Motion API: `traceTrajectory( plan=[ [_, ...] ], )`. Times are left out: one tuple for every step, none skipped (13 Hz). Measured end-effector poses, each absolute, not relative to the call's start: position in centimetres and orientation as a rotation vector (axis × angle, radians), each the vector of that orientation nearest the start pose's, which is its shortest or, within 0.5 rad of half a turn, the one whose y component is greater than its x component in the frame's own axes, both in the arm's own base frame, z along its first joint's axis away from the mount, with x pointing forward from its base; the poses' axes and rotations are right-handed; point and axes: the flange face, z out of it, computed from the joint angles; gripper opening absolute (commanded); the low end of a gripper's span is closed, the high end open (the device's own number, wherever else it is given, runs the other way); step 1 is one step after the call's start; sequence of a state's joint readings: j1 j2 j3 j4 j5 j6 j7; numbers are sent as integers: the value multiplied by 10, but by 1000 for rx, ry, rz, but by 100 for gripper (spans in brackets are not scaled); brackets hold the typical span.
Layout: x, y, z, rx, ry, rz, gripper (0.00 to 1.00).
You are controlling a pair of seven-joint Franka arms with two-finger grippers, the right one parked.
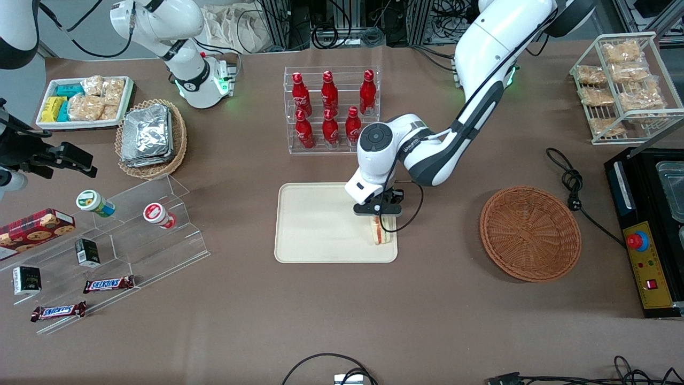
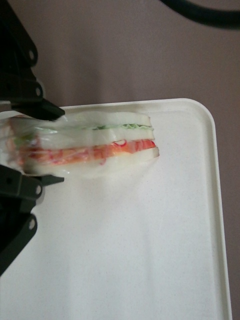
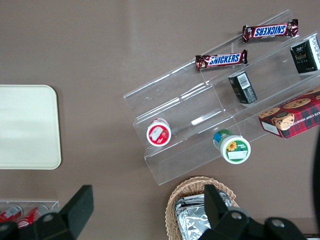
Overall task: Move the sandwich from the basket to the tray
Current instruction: 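Lower the sandwich onto the tray and open the left gripper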
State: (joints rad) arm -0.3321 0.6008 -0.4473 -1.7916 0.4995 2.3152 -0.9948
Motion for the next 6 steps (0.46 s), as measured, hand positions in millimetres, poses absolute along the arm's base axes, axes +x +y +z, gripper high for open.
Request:
traceTrajectory(
  plan=[
    [488, -437, 241, -3071, 74, -156, 100],
    [489, -438, 242, -3074, 41, -164, 100],
    [491, -439, 245, -3079, 7, -174, 100],
    [493, -440, 251, -3085, -20, -190, 100],
    [495, -441, 260, -3090, -37, -212, 100],
    [498, -441, 273, -3091, -53, -239, 100]
  ],
)
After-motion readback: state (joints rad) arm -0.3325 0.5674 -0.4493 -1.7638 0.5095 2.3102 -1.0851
